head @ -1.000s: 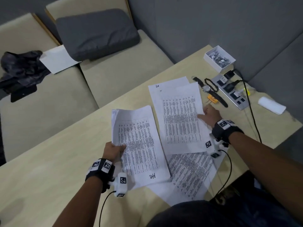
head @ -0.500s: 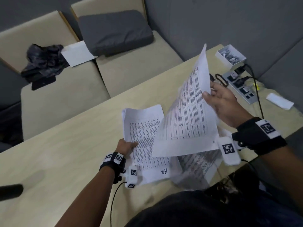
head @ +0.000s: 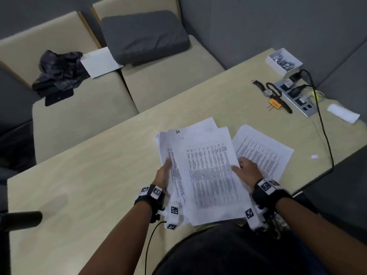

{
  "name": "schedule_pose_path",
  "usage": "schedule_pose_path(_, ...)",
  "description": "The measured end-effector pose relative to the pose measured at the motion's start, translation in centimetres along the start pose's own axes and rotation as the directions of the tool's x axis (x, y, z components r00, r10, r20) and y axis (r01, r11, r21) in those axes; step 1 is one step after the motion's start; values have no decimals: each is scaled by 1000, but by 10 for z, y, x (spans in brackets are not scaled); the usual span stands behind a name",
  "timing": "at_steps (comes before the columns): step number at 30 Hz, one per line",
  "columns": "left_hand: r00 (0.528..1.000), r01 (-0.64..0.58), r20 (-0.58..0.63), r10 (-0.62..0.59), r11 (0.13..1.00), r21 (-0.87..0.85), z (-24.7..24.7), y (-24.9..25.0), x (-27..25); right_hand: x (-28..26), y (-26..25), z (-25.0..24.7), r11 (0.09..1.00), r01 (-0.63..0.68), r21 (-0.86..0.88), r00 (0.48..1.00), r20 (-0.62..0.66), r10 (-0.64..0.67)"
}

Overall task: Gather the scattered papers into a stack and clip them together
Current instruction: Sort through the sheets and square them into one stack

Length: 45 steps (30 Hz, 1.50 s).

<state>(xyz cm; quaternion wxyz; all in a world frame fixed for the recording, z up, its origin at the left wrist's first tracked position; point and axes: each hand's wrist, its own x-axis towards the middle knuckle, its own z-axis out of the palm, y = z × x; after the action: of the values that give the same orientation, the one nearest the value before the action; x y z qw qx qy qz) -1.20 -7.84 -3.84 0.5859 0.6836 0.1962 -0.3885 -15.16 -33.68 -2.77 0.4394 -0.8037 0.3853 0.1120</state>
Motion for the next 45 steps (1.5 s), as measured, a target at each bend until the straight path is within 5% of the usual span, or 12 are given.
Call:
schedule_pose_path(6,993,-27,-100,62,946,322,7,-8,2,7,-8,14,875,139,-464,989,115,-96)
schedule_pose_path(12,994,7,-103,34,928,372,3,-12,7,17,-21,9,959,169,-226,980,-67,-189)
schedule_pose_path(16,996,-40,-62,68,926,375,1,-14,6,22,-26,2,987,74,-143,997,22,-71)
schedule_pose_path(19,993,-48,-79,86,918,394,1,-11,8,28,-15,-15,993,-60,-99,990,-130,47)
schedule_pose_path(21,991,-55,-91,101,910,411,1,-10,10,28,2,-33,974,-207,-90,940,-293,173)
schedule_pose_path(23,988,-49,-110,106,903,428,2,-9,13,24,22,-48,890,-451,-72,836,-384,392)
schedule_pose_path(25,987,-31,-126,95,901,433,3,-9,16,15,36,-58,800,-600,2,749,-347,564)
schedule_pose_path(27,988,-23,-128,90,895,446,7,-8,15,11,45,-57,773,-632,55,728,-298,617)
schedule_pose_path(32,985,-30,-132,108,873,486,15,-7,10,9,43,-45,821,-447,356,756,-341,559)
schedule_pose_path(36,988,-54,-97,117,867,495,14,-6,9,3,30,-46,886,-324,330,872,-258,415)
schedule_pose_path(41,989,-64,-85,119,872,485,14,-6,10,-3,-23,-98,966,41,254,914,-400,66)
schedule_pose_path(45,988,-50,-103,113,874,484,17,-2,7,-21,-68,-145,799,350,489,925,-317,-211)
